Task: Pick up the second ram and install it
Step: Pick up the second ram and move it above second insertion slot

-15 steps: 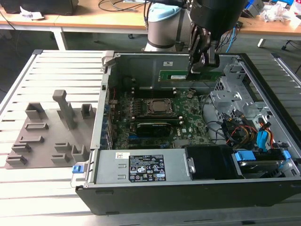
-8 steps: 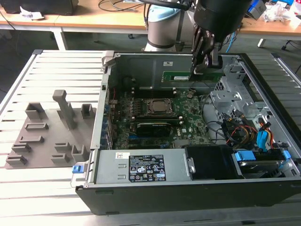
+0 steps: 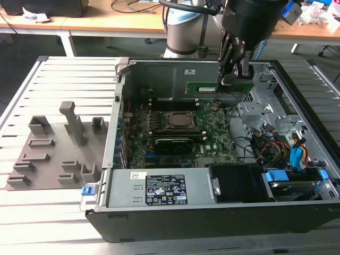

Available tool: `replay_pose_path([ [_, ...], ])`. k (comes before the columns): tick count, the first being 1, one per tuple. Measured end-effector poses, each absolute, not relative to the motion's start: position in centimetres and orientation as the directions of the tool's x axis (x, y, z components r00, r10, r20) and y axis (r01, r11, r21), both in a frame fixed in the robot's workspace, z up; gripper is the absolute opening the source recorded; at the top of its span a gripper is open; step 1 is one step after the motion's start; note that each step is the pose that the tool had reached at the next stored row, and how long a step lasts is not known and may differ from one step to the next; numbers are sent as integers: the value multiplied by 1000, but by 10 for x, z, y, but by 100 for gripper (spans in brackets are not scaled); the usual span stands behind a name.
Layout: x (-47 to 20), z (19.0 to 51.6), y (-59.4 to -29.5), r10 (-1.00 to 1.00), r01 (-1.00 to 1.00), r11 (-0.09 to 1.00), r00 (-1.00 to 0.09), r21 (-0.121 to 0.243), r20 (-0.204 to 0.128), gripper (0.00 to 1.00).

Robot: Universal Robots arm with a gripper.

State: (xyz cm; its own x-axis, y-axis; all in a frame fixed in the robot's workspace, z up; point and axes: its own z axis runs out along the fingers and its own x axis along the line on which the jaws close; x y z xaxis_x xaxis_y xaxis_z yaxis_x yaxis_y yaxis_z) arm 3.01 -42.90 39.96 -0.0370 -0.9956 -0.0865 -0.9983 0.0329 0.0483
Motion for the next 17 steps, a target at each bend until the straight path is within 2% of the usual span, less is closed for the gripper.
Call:
replay_pose_path([
  [17, 46, 381, -425, -996, -998, 33, -37, 52, -86, 14],
])
